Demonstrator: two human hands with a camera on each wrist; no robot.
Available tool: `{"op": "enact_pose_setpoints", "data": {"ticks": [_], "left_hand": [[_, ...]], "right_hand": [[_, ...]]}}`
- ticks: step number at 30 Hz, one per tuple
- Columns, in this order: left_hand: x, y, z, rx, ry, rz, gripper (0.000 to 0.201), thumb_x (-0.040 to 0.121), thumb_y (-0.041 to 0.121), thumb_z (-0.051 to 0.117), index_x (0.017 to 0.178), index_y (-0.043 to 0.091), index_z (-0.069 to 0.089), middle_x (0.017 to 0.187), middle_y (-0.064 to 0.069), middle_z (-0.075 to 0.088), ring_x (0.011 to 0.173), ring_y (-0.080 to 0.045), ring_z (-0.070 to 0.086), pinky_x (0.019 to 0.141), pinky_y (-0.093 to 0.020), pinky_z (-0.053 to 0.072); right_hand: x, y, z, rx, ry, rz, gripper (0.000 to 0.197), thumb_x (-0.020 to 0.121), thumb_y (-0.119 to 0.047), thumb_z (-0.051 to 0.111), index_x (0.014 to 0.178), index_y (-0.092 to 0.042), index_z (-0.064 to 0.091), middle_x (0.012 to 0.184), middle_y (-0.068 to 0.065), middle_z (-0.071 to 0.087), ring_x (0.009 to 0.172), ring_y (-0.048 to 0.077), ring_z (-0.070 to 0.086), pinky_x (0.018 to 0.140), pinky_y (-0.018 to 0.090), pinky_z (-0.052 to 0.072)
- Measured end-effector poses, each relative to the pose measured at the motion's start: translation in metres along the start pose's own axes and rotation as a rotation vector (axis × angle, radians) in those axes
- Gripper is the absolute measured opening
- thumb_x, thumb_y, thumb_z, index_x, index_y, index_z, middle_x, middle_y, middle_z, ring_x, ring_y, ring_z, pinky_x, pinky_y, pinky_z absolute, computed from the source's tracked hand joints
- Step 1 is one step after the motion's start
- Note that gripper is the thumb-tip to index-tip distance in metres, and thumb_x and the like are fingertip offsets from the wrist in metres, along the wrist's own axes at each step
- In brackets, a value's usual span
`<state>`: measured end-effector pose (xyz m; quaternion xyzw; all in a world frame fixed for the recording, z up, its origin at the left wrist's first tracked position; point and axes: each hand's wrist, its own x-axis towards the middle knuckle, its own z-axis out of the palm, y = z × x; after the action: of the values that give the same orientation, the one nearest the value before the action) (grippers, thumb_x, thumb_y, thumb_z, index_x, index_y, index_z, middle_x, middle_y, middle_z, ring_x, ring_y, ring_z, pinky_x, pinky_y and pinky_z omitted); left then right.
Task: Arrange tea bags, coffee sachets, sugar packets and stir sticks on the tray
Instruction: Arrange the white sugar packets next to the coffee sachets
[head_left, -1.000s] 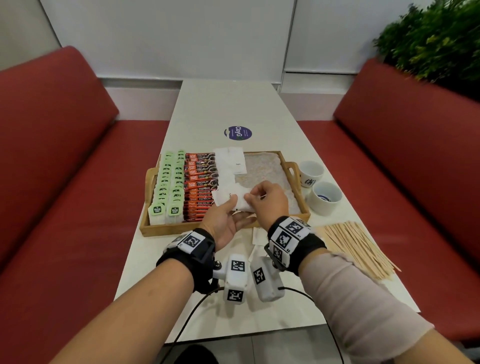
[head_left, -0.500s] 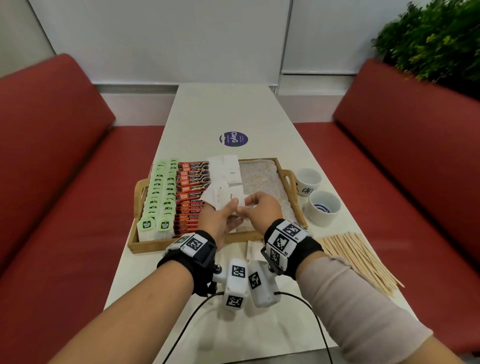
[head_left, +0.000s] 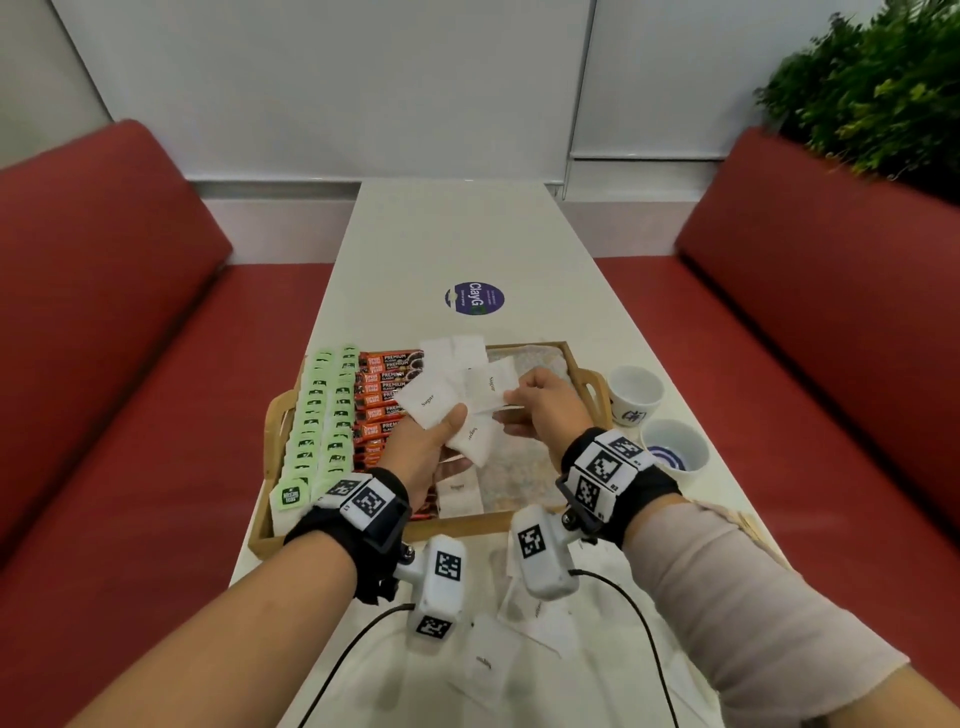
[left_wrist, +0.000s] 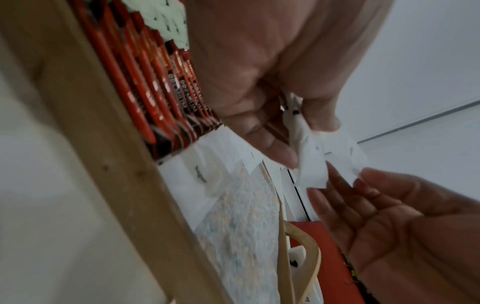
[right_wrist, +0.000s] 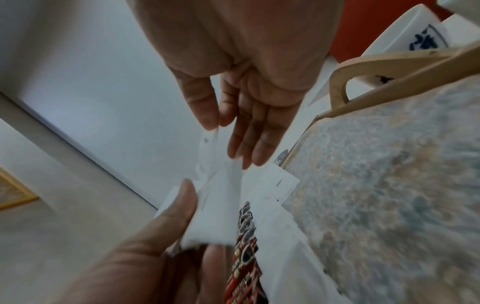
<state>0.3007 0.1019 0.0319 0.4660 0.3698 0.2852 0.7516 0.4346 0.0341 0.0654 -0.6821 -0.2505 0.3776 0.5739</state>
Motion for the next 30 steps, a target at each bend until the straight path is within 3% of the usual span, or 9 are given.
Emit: {"op": "enact_pose_setpoints", "data": {"ticks": [4,7,10,13,15,18,22,26,30], "left_hand": [[0.019,0.01,-0.016,0.049,0.059,0.009,0.01,0.092,0.02,0.059,0.102,0.021,0.06,0.097,-0.003,0.068,0.083,-0.018,0.065,0.05,-0.023,0.054],[0.034,0.016,-0.025,0.08,0.096,0.016,0.012,0.092,0.019,0.061,0.104,0.019,0.061,0.101,-0.005,0.068,0.085,-0.019,0.066,0.053,-0.027,0.056],[0.049,0.019,-0.031,0.11,0.107,0.003,0.01,0.091,0.019,0.062,0.101,0.02,0.061,0.103,-0.007,0.07,0.088,-0.022,0.067,0.059,-0.03,0.058],[0.06,0.02,-0.034,0.146,0.098,-0.007,0.018,0.091,0.019,0.062,0.109,0.017,0.06,0.106,-0.007,0.069,0.091,-0.022,0.067,0.056,-0.029,0.057],[0.066,0.021,-0.036,0.174,0.087,-0.016,0.014,0.091,0.02,0.062,0.105,0.02,0.06,0.106,-0.005,0.069,0.094,-0.022,0.067,0.055,-0.028,0.057],[0.073,0.022,-0.039,0.181,0.077,-0.034,0.009,0.091,0.02,0.062,0.1,0.021,0.061,0.105,-0.004,0.069,0.093,-0.02,0.067,0.062,-0.032,0.058],[0.079,0.022,-0.042,0.194,0.062,-0.054,0.012,0.091,0.02,0.062,0.103,0.019,0.061,0.104,-0.004,0.07,0.088,-0.018,0.068,0.061,-0.029,0.058],[0.082,0.022,-0.045,0.194,0.053,-0.062,0.021,0.091,0.019,0.061,0.112,0.016,0.06,0.105,-0.004,0.07,0.086,-0.015,0.068,0.058,-0.026,0.057],[0.083,0.021,-0.046,0.197,0.051,-0.071,0.022,0.091,0.018,0.061,0.112,0.014,0.06,0.104,-0.004,0.07,0.084,-0.014,0.068,0.058,-0.026,0.058]], "right_hand": [[0.026,-0.008,0.002,-0.045,0.057,-0.073,0.023,0.089,0.002,0.049,0.074,-0.014,0.042,0.073,0.013,0.062,0.06,0.021,0.062,0.056,0.03,0.053],[0.05,-0.007,0.002,-0.222,0.095,-0.114,0.021,0.087,-0.001,0.054,0.074,-0.016,0.046,0.069,0.007,0.059,0.059,0.02,0.058,0.062,0.037,0.054],[0.076,0.001,0.004,-0.398,0.105,-0.132,0.023,0.087,-0.005,0.06,0.073,-0.019,0.048,0.067,0.002,0.056,0.055,0.018,0.054,0.058,0.033,0.048],[0.102,0.013,0.006,-0.495,0.111,-0.107,0.026,0.086,-0.006,0.063,0.071,-0.023,0.049,0.064,-0.003,0.051,0.061,0.02,0.052,0.067,0.034,0.048],[0.116,0.021,0.008,-0.549,0.107,-0.07,0.027,0.086,-0.008,0.064,0.071,-0.025,0.05,0.066,-0.004,0.052,0.071,0.022,0.055,0.075,0.035,0.05],[0.134,0.03,0.011,-0.602,0.1,-0.024,0.024,0.087,-0.009,0.063,0.073,-0.023,0.051,0.078,0.002,0.058,0.077,0.022,0.056,0.077,0.036,0.05],[0.149,0.035,0.016,-0.673,0.093,-0.007,0.006,0.087,-0.009,0.062,0.09,-0.013,0.06,0.085,0.004,0.059,0.082,0.021,0.055,0.076,0.029,0.046],[0.159,0.041,0.02,-0.669,0.079,0.024,0.02,0.085,-0.009,0.063,0.073,-0.019,0.052,0.082,0.005,0.06,0.08,0.024,0.057,0.079,0.036,0.05],[0.163,0.044,0.023,-0.624,0.069,0.06,0.023,0.085,-0.008,0.064,0.071,-0.021,0.051,0.078,0.01,0.063,0.072,0.027,0.06,0.076,0.043,0.057]]}}
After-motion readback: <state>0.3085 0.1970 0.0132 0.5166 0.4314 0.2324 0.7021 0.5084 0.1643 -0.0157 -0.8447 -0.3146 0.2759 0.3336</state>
